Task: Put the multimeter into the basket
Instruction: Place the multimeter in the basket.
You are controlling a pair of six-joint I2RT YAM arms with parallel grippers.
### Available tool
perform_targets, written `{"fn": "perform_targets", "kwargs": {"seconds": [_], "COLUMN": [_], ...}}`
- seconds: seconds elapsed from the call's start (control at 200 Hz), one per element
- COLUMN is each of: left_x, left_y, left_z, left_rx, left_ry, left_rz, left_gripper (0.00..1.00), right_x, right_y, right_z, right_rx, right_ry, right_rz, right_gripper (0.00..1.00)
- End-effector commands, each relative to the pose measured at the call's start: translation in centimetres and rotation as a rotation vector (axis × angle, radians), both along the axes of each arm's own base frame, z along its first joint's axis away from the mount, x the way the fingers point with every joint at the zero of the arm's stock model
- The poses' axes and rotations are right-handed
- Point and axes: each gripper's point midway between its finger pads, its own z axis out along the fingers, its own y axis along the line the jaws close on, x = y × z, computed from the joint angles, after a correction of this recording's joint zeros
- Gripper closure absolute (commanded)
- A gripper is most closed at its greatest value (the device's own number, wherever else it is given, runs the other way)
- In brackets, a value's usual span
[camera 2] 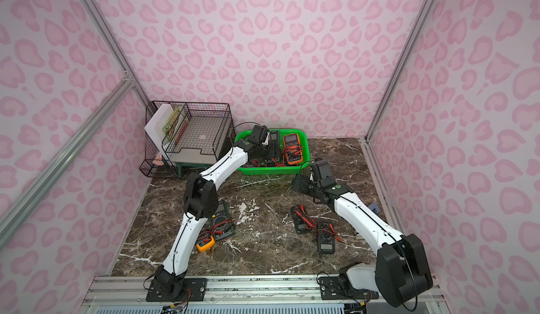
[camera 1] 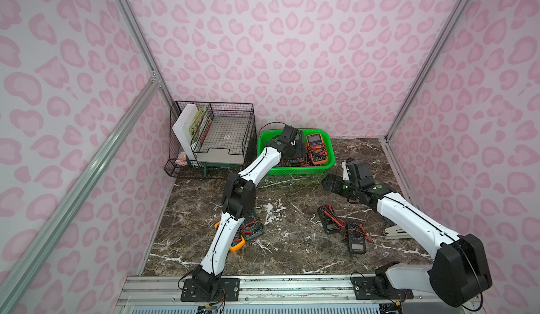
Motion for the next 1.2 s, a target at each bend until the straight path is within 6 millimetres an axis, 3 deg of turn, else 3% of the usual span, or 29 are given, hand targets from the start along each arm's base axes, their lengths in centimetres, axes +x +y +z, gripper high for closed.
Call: {"fn": "perform_targets", "kwargs": {"seconds": [0.0,0.105,0.665,1.195], "left_x": [-0.5,-0.4,-0.6,-2.7], "left_y": [-0.7,-0.7,-0.8,2.1], "left_z": [-0.2,0.0,3.6,7.4], "left_rx": [-0.017,-0.018,-0.042,0.064], "left_ry": [0.016,0.012,-0.039,-0.072], "left_rz": [-0.024,-0.023,-0.03,-0.02], "left_gripper": [0.17,0.02,0.01,0.01], "right_x": [0.3,0.3,0.2,-0.1], "right_y": [0.2,0.3,0.1,0.1], "right_z": [0.7,0.8,1.3,0.9], "right_rx": [0.01,0.013,0.017,0.007], "right_ry": [-0.026,-0.027,-0.043,-0.059], "right_rz": [0.008,0.009,0.007,0.029], "right_gripper": [0.01,0.01,0.01,0.01]}}
